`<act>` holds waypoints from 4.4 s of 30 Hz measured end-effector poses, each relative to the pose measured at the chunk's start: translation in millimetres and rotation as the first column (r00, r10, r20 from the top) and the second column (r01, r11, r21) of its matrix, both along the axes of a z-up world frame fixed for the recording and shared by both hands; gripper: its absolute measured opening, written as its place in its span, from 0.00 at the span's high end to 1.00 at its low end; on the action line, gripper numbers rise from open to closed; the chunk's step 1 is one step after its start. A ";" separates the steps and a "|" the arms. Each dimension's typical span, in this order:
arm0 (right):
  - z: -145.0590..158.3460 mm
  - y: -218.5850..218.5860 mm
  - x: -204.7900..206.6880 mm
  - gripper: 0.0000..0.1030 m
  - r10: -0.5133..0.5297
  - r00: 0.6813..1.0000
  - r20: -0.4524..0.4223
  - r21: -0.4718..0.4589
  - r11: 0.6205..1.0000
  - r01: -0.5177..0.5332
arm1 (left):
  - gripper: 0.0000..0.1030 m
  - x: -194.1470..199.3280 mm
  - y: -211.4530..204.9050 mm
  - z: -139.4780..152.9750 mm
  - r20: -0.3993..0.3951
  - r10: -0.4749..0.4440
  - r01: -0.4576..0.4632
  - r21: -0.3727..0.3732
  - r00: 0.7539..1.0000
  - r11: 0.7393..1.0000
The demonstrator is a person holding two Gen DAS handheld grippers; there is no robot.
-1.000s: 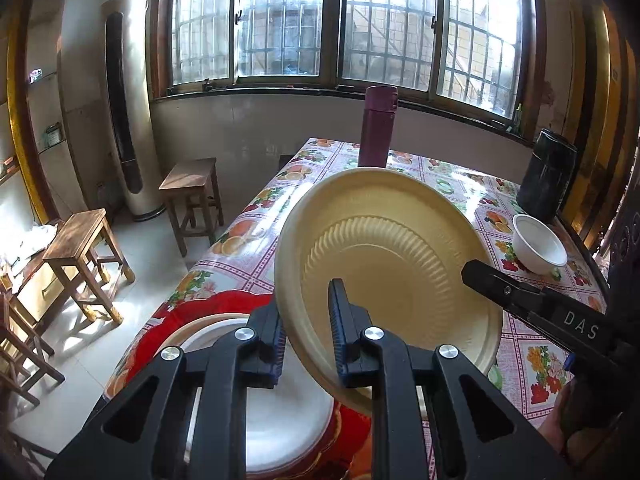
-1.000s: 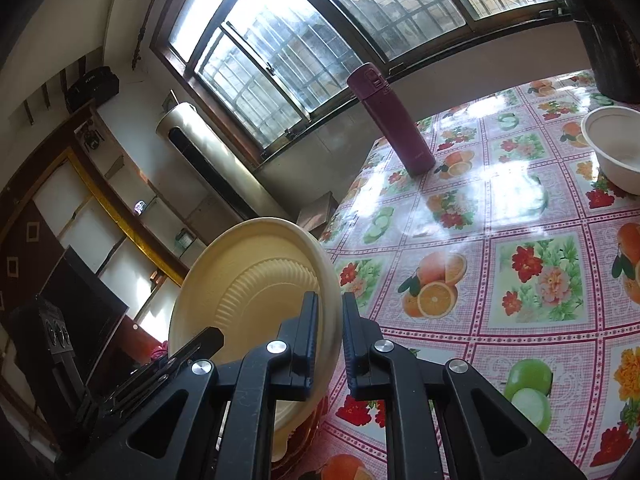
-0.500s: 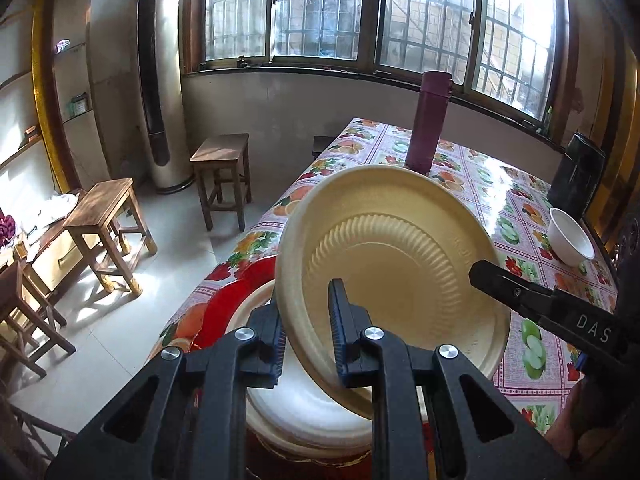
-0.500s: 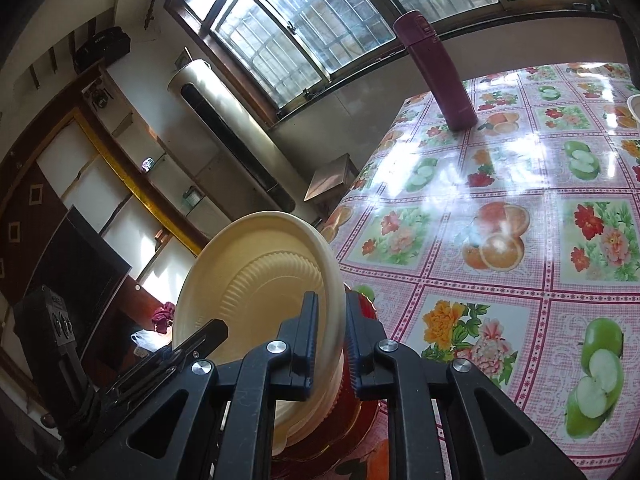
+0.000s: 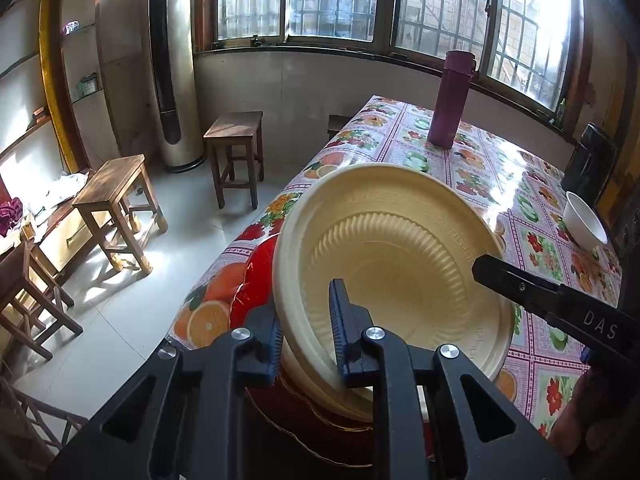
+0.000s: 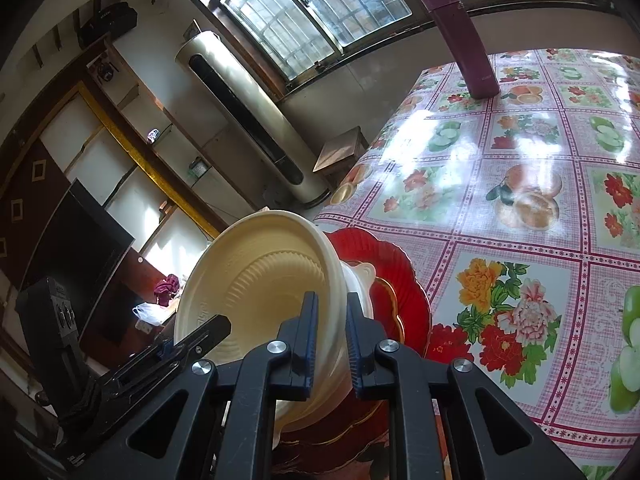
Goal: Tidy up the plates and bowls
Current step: 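Lower the cream ribbed bowl onto the stack with both grippers, then open both grippers and withdraw from the stack, then move both grippers to the rim of the shallow white bowl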
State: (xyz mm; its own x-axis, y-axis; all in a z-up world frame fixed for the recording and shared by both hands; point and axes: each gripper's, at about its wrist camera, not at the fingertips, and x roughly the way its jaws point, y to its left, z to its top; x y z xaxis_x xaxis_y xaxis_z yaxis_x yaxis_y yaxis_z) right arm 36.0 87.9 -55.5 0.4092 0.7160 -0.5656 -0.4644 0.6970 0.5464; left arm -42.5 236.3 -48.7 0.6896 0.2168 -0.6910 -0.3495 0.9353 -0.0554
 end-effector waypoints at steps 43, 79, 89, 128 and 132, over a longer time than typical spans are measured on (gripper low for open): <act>46.8 -331.2 62.0 0.00 -0.546 0.812 0.206 0.180 0.837 0.517 | 0.15 87.0 -225.7 75.5 0.127 -0.350 0.310 0.254 0.928 0.916; 15.3 -460.4 85.9 0.00 -0.730 0.683 0.033 0.251 0.667 0.701 | 0.00 236.4 -360.8 23.1 -0.008 -0.504 0.504 0.028 0.864 0.863; 3.3 -451.4 102.6 0.00 -0.726 0.687 0.025 0.226 0.674 0.703 | 0.00 245.4 -355.6 7.0 -0.056 -0.519 0.519 -0.006 0.853 0.855; -10.0 -408.4 161.4 0.04 -0.719 0.694 -0.008 0.091 0.691 0.717 | 0.00 271.0 -328.5 -17.3 -0.018 -0.512 0.498 -0.203 0.859 0.843; -11.8 -412.2 159.1 0.06 -0.733 0.680 -0.013 0.099 0.676 0.730 | 0.00 273.4 -327.1 -21.2 -0.004 -0.519 0.503 -0.237 0.855 0.831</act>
